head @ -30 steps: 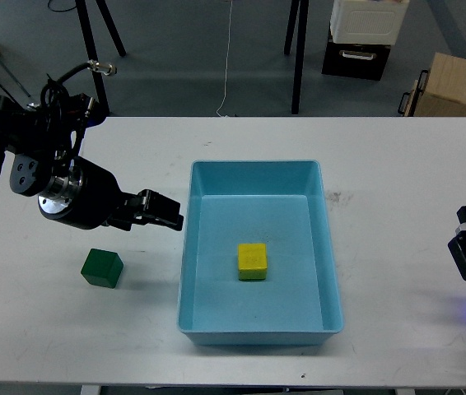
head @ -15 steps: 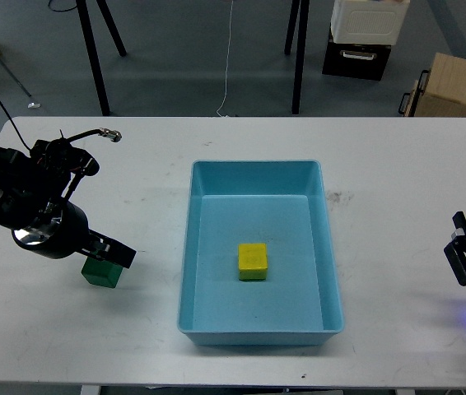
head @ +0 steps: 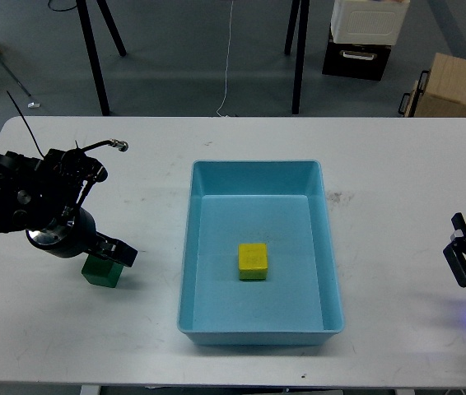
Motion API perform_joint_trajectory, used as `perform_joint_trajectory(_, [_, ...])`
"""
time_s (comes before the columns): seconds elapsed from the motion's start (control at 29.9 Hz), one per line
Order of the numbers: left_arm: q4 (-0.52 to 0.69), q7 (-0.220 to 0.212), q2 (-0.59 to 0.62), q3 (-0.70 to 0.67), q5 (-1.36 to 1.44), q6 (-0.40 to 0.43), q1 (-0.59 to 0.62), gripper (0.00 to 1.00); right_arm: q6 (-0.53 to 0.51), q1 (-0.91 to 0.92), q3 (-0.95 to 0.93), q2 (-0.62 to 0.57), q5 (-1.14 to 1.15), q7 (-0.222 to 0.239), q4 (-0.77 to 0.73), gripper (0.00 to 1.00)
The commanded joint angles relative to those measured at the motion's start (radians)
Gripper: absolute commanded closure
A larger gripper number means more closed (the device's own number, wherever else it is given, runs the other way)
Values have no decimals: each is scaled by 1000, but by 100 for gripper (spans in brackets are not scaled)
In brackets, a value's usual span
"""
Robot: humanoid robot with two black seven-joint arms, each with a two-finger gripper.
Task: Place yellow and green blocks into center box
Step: 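Close the left gripper on the green cube and lift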
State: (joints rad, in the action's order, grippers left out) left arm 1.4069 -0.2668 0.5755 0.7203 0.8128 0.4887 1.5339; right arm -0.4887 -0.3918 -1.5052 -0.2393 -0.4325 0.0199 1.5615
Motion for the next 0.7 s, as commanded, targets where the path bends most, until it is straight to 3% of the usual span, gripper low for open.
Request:
perform_joint_trajectory(0.0, [-32, 3, -11, -2, 37, 0, -43, 0, 0, -2, 0, 2, 0, 0, 0, 0])
perform_joint_trajectory(0.17, [-34, 0, -11, -28, 52, 0, -86, 0, 0, -12, 0, 2, 0, 2, 0, 0])
perform_joint_trajectory(0.27, [-26, -5, -11, -48, 94, 0, -100, 6, 0, -16, 0, 5, 1, 3, 0, 0])
perform_joint_trajectory(0.3, [-23, -5, -11, -51, 117, 0, -100, 16, 0, -16, 0, 5, 1, 3, -1, 0])
perform_joint_trajectory(0.4, [-20, -9, -11, -50, 169, 0, -101, 61, 0, -16, 0, 6, 1, 3, -1, 0])
perform_joint_trajectory(0.47, [-16, -12, -11, -50, 186, 0, -100, 80, 0, -21, 0, 6, 1, 3, 0, 0])
perform_joint_trajectory(0.67, [-16, -14, 0, -56, 186, 0, -87, 99, 0, -39, -1, 6, 1, 3, 0, 0])
